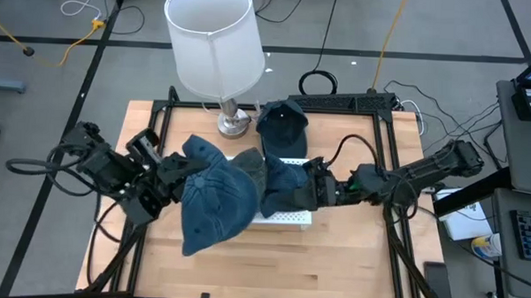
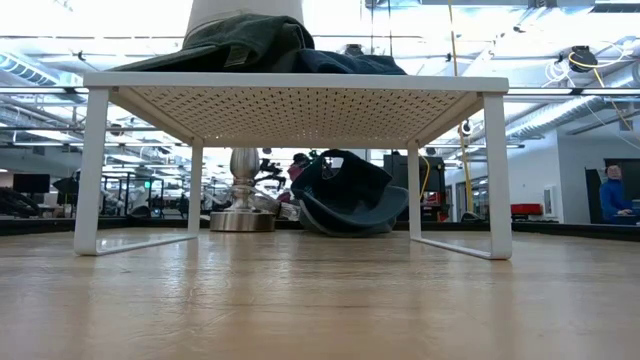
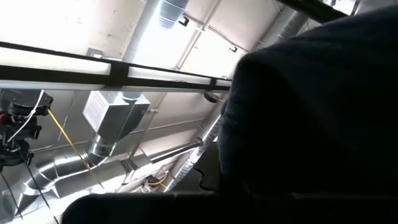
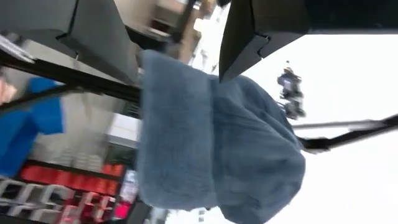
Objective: Pick & Place hat
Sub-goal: Stack the right blue cap on top of the other blue cap on the shelf
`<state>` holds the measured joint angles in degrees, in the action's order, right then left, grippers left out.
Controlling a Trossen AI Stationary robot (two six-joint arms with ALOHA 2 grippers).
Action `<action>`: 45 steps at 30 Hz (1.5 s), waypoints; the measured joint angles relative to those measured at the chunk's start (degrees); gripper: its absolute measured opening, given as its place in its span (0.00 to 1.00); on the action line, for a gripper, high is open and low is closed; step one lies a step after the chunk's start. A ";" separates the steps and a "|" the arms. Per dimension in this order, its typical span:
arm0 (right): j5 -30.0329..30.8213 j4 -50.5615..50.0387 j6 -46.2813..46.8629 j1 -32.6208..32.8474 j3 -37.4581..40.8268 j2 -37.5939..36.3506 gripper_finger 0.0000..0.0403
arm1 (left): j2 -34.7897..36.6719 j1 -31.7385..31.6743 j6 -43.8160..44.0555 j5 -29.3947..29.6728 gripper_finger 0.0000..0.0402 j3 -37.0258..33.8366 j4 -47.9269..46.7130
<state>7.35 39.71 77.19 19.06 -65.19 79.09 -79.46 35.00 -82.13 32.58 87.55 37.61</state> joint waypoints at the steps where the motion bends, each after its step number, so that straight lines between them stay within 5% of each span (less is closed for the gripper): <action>1: 0.00 2.29 0.61 -0.26 1.05 0.00 0.55 | -0.04 -0.39 0.24 -0.48 0.00 0.00 -0.20; 18: -0.17 12.72 0.55 -2.24 6.32 0.04 0.55 | -3.97 -9.49 7.64 -7.66 0.00 -0.02 0.19; 25: -6.17 20.12 -3.90 -2.77 6.32 0.02 0.53 | -4.55 -10.62 9.19 -7.35 0.00 -0.02 -0.18; 30: -6.55 20.08 -4.36 -2.59 6.32 0.02 0.38 | -4.55 -10.60 7.33 -6.13 0.00 -0.02 -0.15; 36: -6.09 20.19 -4.58 -2.49 6.32 0.02 0.05 | -4.55 -10.11 7.22 -4.02 0.04 -0.02 -0.41; 45: -9.78 20.01 -2.65 -2.51 6.32 -0.32 0.02 | -1.81 -7.63 29.43 7.49 0.19 -0.02 -13.22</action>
<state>-2.43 59.73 74.54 16.56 -58.87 78.76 -81.26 27.37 -52.70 40.08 87.53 24.39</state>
